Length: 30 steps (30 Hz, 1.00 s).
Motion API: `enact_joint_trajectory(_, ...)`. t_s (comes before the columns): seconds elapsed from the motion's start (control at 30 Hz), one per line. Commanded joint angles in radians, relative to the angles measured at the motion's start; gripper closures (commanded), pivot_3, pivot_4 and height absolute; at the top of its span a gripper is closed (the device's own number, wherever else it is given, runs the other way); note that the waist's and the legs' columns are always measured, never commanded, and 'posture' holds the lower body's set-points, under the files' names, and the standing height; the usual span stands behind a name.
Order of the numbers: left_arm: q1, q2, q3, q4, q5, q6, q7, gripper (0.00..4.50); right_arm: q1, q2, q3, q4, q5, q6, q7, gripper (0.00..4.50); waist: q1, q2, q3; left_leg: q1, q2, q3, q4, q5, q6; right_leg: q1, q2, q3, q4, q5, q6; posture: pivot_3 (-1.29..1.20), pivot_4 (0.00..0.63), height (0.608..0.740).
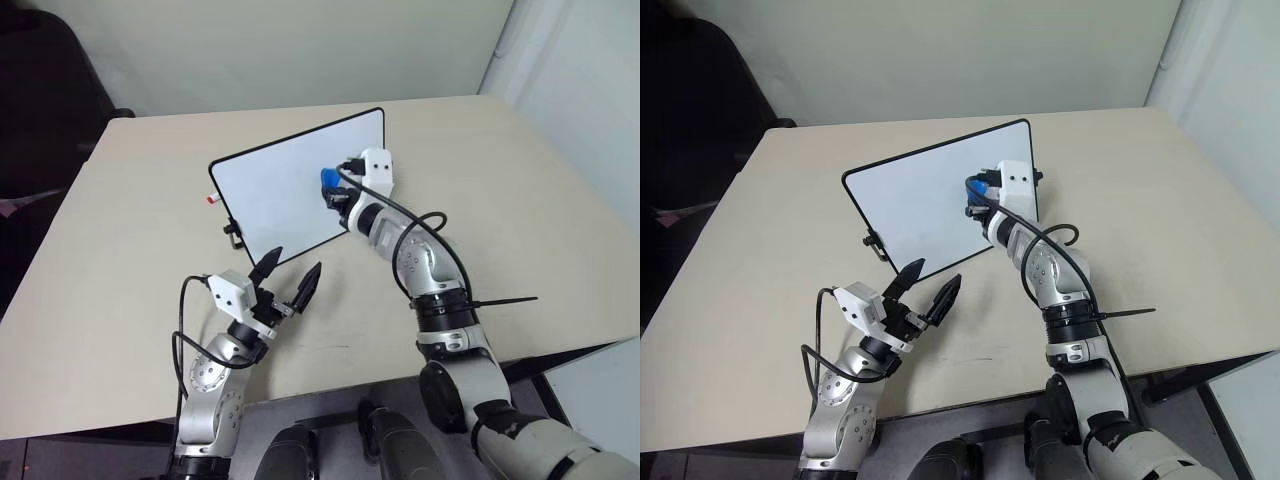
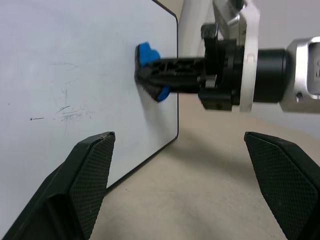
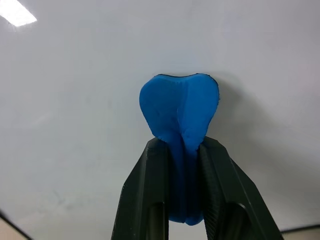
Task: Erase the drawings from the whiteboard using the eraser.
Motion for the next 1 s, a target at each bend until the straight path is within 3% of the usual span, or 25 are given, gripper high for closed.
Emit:
enact_joint_trajectory(0.03,-0.012,0.001,0.003,-0.012,-0.011,-0.014,-0.011,0.0,0.007,-0.007,0.017,0.047,-0.024,0.008,-0.009,4.04,0.001,0.0,0.0,0.0,0.0,0.0,0.0,0.0,0.0,0.001,0.0,0.0,0.0,0.0,0.0,0.0,0.15,0.74)
enact_joint_trajectory(0.27,-0.021,0.004,0.0,-0.001,-0.002,-0.02,-0.017,0.0,0.001,-0.023,0.01,0.097,-0.042,0.018,-0.02,4.04,0.004,0.0,0.0,0.002,-0.001,0.0,0.001,0.001,0.002,0.004,0.0,0.001,-0.001,0.0,0.0,0.0,0.15,0.74)
enact_joint_trajectory(0.5,-0.038,-0.006,-0.006,0.017,0.005,-0.023,-0.021,0.0,0.04,-0.068,0.044,0.025,-0.046,0.092,0.011,4.04,0.007,0.0,0.0,0.002,-0.001,-0.001,0.001,0.0,0.001,0.004,0.0,0.0,-0.001,0.0,0.0,0.0,0.15,0.74)
enact_joint_trajectory(0.7,-0.047,-0.008,-0.012,0.026,-0.001,-0.02,-0.032,0.0,0.143,-0.186,0.043,-0.305,0.002,0.301,0.038,4.04,0.026,0.0,0.0,0.001,-0.001,-0.001,0.001,-0.005,0.003,0.003,0.0,0.0,0.0,-0.002,0.004,0.0,0.15,0.74)
enact_joint_trajectory(0.8,-0.042,-0.013,-0.024,0.023,0.002,-0.02,-0.037,0.0,0.201,-0.301,0.024,-0.49,0.034,0.479,0.063,4.04,0.033,0.0,0.0,0.001,-0.001,0.0,0.001,-0.008,0.005,0.003,0.0,0.0,0.0,-0.002,0.003,0.0,0.15,0.74)
enact_joint_trajectory(1.0,-0.036,-0.021,-0.037,0.019,0.004,-0.018,-0.034,0.0,0.269,-0.471,-0.06,-0.641,0.079,0.707,0.1,4.04,0.038,0.0,0.0,0.002,-0.002,0.002,0.003,-0.012,0.009,0.006,-0.002,0.0,-0.001,-0.006,0.008,0.0,0.15,0.74)
